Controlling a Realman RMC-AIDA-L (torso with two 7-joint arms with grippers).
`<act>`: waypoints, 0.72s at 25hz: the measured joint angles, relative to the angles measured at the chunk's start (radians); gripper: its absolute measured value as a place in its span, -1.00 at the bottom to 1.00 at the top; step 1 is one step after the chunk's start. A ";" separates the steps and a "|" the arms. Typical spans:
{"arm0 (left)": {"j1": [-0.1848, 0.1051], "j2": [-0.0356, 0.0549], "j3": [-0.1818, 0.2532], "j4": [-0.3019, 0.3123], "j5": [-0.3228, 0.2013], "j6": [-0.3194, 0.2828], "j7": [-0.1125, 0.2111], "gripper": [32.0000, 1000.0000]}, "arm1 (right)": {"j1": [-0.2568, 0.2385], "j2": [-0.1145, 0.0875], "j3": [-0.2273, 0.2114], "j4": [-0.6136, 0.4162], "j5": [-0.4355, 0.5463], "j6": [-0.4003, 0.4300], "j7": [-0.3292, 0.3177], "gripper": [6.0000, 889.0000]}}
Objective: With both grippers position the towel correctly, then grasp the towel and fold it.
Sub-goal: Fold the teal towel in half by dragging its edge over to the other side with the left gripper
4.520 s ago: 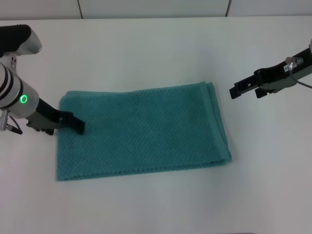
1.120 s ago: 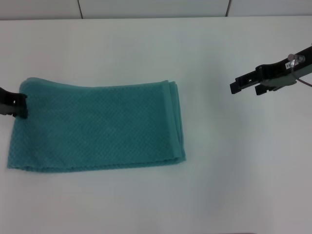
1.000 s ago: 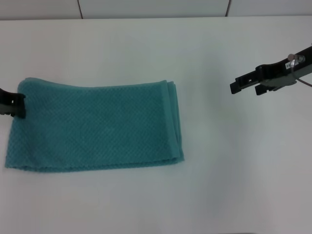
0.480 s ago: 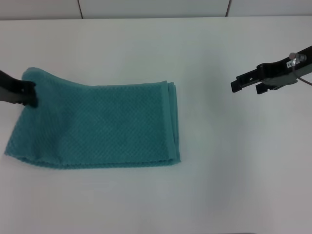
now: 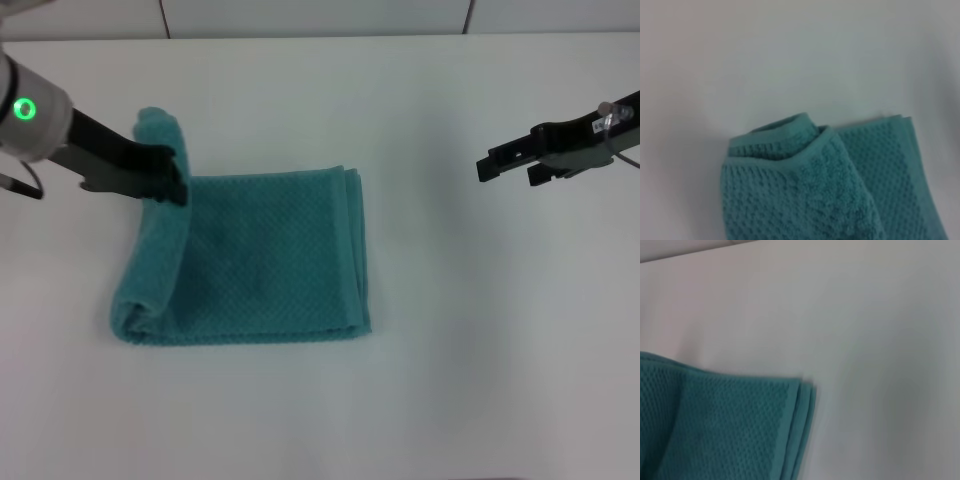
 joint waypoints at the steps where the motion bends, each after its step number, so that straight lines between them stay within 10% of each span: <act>1: 0.000 -0.0010 0.012 -0.005 -0.011 0.006 -0.004 -0.90 | 0.000 -0.001 0.000 0.000 0.000 -0.004 0.000 0.98; 7: -0.018 -0.0015 0.180 -0.061 -0.142 0.093 -0.039 -0.90 | -0.002 -0.004 0.002 0.001 0.018 -0.019 -0.005 0.98; 18: -0.124 -0.0023 0.350 -0.245 -0.309 0.257 -0.022 -0.89 | -0.006 -0.015 0.002 0.014 0.039 -0.024 -0.012 0.98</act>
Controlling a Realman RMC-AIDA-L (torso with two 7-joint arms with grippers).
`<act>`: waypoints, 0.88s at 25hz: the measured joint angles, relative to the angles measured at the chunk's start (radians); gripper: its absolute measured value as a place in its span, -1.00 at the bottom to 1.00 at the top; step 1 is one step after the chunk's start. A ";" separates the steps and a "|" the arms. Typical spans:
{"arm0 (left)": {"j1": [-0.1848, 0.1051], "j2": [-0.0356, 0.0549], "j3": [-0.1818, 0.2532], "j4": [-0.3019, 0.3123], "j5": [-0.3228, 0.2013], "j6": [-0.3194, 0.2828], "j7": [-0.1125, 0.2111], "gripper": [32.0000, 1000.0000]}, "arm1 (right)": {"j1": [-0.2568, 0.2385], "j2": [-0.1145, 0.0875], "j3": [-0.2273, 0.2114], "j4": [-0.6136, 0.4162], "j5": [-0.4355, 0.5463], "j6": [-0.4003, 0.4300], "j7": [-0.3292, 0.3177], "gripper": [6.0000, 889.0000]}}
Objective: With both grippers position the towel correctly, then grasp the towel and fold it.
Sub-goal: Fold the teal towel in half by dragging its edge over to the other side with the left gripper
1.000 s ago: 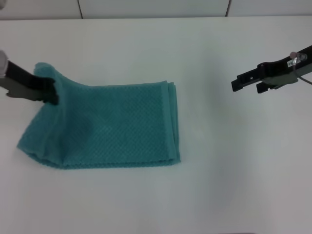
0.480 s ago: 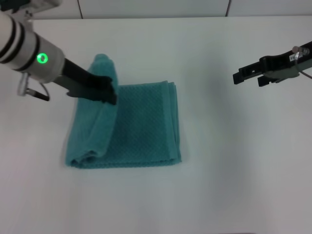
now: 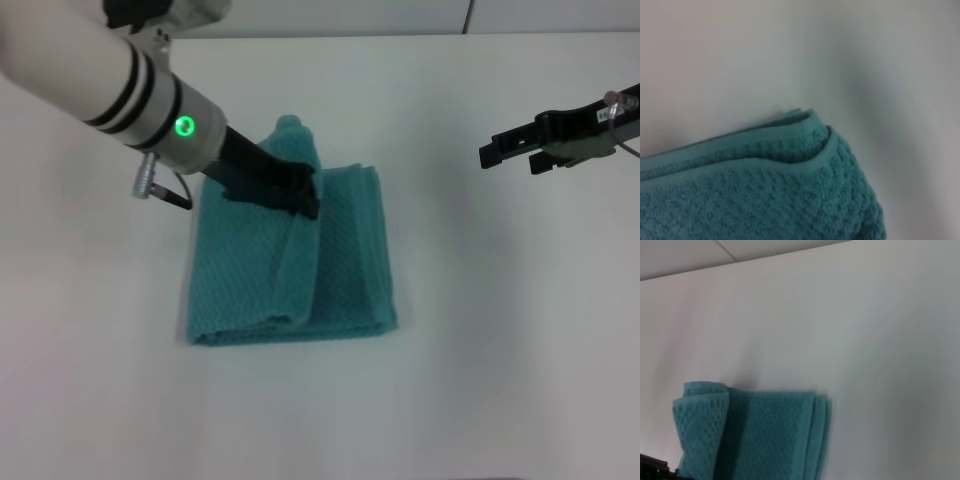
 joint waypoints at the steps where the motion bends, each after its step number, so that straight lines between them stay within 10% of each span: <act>1: -0.011 0.0000 0.014 -0.014 -0.013 0.015 0.004 -0.89 | 0.000 0.000 0.000 0.000 0.000 -0.001 0.000 0.98; 22: -0.066 0.0001 0.052 -0.136 -0.145 0.101 0.119 -0.88 | 0.003 -0.001 0.000 0.000 0.011 -0.004 0.000 0.98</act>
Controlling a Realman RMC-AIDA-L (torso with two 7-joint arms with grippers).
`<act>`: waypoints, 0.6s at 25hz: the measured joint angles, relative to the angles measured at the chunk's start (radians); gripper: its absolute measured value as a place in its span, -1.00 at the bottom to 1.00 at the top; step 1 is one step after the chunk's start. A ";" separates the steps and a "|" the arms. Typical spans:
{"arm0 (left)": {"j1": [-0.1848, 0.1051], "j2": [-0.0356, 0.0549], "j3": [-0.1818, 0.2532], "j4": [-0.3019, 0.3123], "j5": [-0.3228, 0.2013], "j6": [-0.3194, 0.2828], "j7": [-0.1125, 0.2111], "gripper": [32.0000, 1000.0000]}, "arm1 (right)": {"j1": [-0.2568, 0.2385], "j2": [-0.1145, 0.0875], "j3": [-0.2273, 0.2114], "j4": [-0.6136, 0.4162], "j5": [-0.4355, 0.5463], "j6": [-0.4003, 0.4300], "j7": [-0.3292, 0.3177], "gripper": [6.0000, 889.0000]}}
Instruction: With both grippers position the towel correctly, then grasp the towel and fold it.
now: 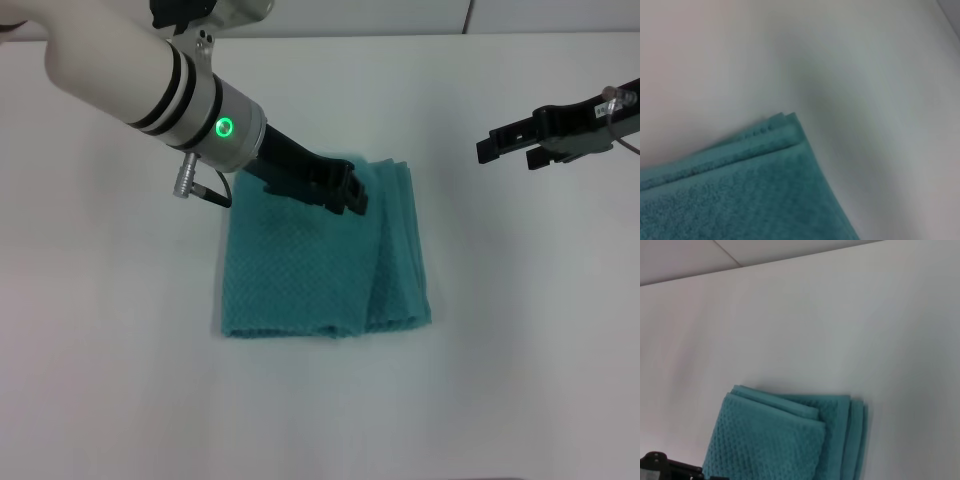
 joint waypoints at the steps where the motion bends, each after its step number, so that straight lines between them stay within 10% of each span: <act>1: 0.001 0.0000 0.000 0.000 -0.006 -0.001 0.007 -0.80 | 0.000 0.000 0.000 0.000 0.000 0.000 0.000 0.98; 15: 0.006 0.0034 0.000 0.005 -0.050 -0.006 0.037 0.17 | -0.004 0.000 0.000 0.000 0.001 0.003 0.001 0.98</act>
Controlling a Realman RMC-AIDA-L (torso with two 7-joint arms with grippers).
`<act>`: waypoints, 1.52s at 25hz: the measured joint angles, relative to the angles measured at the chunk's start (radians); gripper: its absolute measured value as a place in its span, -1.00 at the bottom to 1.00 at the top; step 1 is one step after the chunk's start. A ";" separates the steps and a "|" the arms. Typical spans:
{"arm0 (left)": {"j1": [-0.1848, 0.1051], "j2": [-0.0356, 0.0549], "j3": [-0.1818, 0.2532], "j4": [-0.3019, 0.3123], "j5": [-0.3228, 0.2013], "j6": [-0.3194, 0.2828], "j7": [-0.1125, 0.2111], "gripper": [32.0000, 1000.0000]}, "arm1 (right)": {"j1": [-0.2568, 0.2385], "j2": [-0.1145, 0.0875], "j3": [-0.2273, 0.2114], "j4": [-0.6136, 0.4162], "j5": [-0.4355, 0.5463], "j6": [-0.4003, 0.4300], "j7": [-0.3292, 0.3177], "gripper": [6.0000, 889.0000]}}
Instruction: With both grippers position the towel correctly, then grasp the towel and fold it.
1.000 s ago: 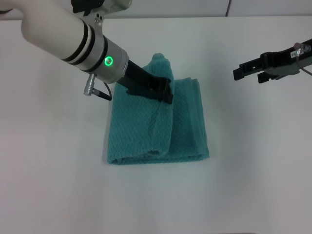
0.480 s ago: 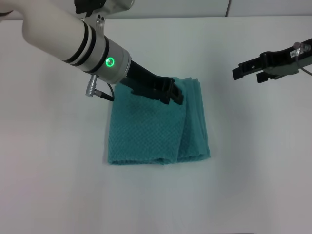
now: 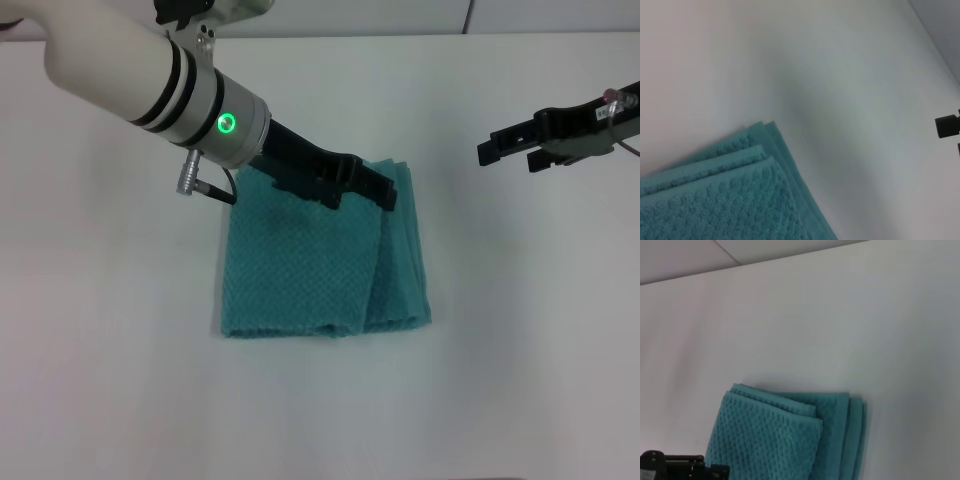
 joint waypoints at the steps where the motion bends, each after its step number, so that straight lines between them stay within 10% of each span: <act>1: 0.000 0.0002 0.000 0.000 0.001 0.000 0.000 0.27 | 0.000 0.000 0.000 0.000 0.000 0.000 0.000 0.98; 10: -0.001 0.0013 0.000 0.003 0.006 0.003 -0.002 0.83 | 0.000 0.000 0.000 0.000 0.000 0.003 0.002 0.98; 38: 0.002 0.0028 -0.005 -0.003 0.008 0.006 -0.007 0.83 | -0.002 0.000 0.000 0.000 0.001 0.004 0.002 0.98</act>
